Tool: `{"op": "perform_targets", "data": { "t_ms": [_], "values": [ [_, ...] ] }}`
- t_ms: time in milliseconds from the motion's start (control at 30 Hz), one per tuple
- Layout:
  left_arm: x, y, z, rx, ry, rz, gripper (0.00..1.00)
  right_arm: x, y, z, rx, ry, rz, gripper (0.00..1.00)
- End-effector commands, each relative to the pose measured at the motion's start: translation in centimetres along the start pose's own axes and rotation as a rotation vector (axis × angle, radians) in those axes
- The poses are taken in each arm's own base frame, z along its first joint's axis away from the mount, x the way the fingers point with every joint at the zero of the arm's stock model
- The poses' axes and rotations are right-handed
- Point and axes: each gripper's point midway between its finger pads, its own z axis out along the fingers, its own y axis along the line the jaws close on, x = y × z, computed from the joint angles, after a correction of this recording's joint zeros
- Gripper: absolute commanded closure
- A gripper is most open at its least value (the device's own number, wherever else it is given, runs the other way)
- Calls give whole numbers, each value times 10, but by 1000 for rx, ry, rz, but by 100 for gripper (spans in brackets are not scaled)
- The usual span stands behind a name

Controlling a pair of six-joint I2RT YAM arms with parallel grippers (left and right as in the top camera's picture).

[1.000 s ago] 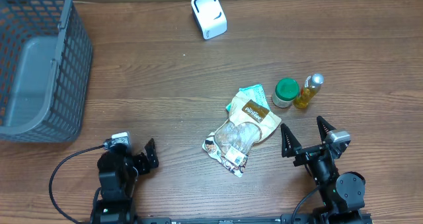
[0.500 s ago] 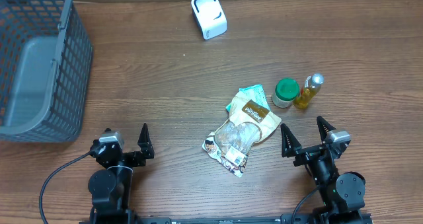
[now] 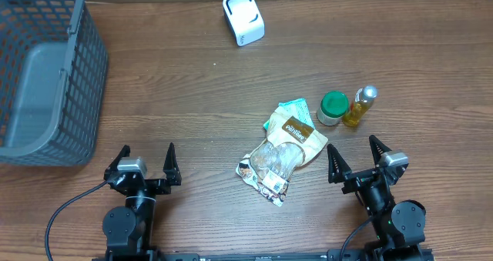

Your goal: Scan the item barcode

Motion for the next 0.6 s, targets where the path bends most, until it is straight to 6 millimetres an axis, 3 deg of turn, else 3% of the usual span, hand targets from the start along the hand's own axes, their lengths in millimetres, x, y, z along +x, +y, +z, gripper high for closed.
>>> {"op": "perform_targets", "data": {
  "t_ms": [0,567],
  "values": [
    [0,-3,0,12,-4,31,0,2,-1,0,4,-1,-6,0],
    [0,-1,0,3,-7,27,0,2,-1,0,4,-1,-6,0]
  ]
}}
